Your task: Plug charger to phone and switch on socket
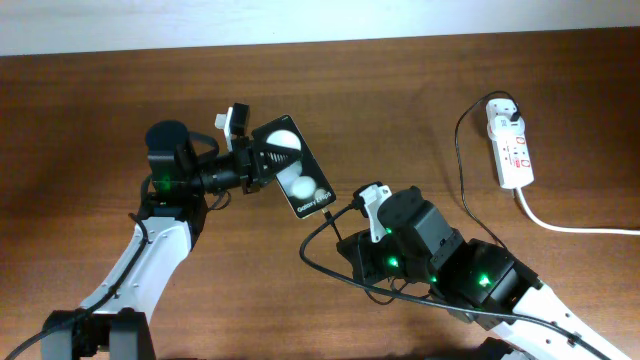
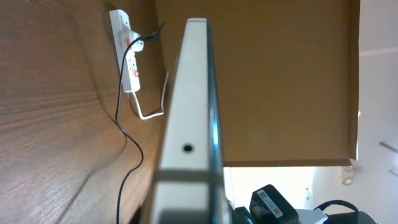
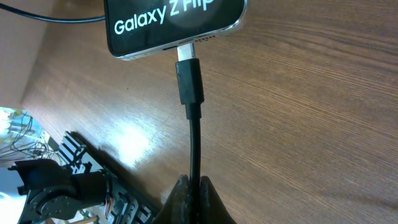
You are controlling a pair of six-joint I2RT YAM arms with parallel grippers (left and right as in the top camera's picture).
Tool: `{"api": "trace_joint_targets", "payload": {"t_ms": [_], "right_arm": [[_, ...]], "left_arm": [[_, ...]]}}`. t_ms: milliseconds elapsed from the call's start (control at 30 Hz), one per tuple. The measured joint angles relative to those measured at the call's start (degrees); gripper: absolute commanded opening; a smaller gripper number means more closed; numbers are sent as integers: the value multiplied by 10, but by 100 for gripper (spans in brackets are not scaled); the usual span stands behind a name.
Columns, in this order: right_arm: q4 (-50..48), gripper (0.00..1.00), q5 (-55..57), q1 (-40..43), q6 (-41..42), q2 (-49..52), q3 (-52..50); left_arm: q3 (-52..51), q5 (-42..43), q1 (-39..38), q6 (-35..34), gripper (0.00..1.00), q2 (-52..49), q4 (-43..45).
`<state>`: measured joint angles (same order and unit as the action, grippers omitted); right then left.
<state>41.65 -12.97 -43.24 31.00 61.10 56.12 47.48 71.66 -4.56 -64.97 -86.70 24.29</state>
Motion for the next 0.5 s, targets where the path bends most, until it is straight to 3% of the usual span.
{"api": "trace_joint_targets", "payload": {"t_ms": [500], "right_arm": [[-2, 4, -15, 0, 0, 0, 0]], "left_arm": [[0, 0, 0, -21, 0, 0, 0]]}}
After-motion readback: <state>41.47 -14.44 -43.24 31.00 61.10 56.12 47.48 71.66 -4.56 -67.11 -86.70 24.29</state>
